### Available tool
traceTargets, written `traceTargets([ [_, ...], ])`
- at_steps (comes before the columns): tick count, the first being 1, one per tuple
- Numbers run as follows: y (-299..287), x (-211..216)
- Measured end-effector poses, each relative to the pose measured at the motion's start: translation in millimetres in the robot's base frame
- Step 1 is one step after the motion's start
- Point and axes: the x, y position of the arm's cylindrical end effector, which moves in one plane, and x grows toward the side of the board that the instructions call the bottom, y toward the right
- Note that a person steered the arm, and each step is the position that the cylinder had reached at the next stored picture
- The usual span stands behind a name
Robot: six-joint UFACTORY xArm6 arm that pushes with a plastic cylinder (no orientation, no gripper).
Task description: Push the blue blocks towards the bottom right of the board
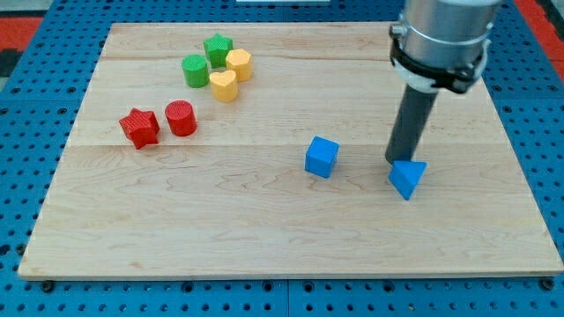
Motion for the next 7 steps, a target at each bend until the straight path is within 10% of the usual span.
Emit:
traceTargets([
  [5,27.7,30.5],
  [7,-118.7,28.6],
])
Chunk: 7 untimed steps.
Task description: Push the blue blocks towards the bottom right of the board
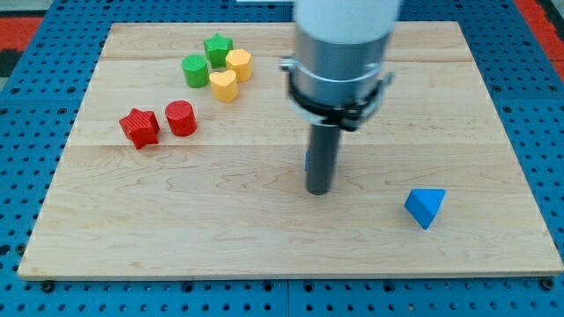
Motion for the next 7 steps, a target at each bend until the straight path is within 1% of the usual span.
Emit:
traceTargets([
  [2,11.4,-44.0],
  [3,-38.9,-60.7],
  [4,33.0,-63.6],
  [5,56.1,-85.1],
  [6,69.7,-116.7],
  [7,143.8,-77.6],
])
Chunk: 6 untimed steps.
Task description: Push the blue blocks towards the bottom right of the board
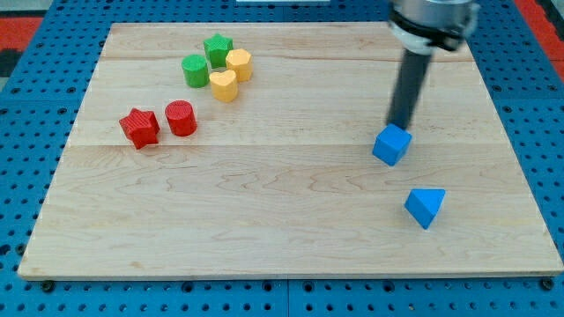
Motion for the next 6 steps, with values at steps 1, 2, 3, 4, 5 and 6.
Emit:
traceTargets([
  [1,5.4,13.1],
  [2,1.5,-63.5],
  [3,-62.4,-59.8],
  [4,-34.0,8.1],
  [5,-9.6,32.0],
  [6,-5.3,28.0],
])
